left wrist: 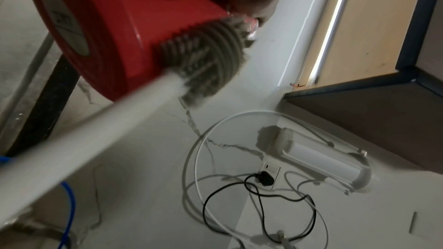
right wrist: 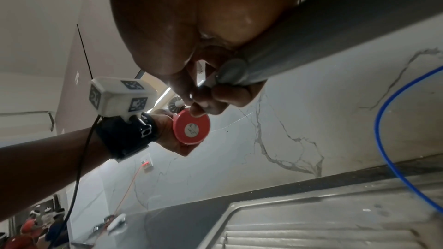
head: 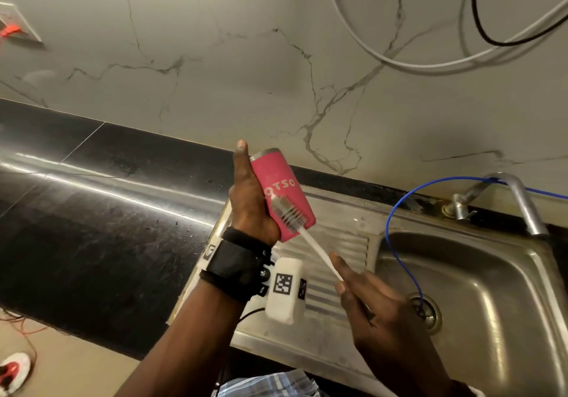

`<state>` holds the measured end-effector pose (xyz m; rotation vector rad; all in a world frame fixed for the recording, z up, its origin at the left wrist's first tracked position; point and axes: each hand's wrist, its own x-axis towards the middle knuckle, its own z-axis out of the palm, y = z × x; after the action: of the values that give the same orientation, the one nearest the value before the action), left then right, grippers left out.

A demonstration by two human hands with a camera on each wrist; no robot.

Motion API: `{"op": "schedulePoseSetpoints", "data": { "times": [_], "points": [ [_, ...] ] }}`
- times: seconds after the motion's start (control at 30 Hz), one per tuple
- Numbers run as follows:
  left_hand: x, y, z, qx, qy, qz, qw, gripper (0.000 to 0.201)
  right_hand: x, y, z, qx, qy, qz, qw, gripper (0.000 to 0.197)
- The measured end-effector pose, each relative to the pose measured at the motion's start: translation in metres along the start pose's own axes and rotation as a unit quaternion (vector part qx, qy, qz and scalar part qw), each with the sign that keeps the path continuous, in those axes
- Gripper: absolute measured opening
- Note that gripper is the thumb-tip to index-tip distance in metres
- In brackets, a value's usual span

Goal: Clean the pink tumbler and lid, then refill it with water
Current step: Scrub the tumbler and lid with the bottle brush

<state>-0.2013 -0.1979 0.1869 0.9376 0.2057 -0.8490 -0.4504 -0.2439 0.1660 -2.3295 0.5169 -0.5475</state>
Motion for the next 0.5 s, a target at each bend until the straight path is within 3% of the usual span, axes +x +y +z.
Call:
{"op": "schedulePoseSetpoints", "data": {
  "times": [0.17,0.33,0.5],
  "points": [
    [-0.003,0.01,-0.002,-0.007,0.025,0.015,1.0,0.084,-0.011,0.0,-0.003,-0.034,-0.017,-0.015,0.999,0.061],
    [-0.015,0.0,0.007,0.004,-0.019,-0.036,0.999,0.075,0.004,-0.005,0.006,-0.051,-0.004,-0.02,0.999,0.057],
    [-0.016,0.019,0.007,-0.038,0.003,-0.009,0.999,0.068,-0.011,0.005,-0.004,-0.04,-0.029,-0.023,0.999,0.065]
  ]
}}
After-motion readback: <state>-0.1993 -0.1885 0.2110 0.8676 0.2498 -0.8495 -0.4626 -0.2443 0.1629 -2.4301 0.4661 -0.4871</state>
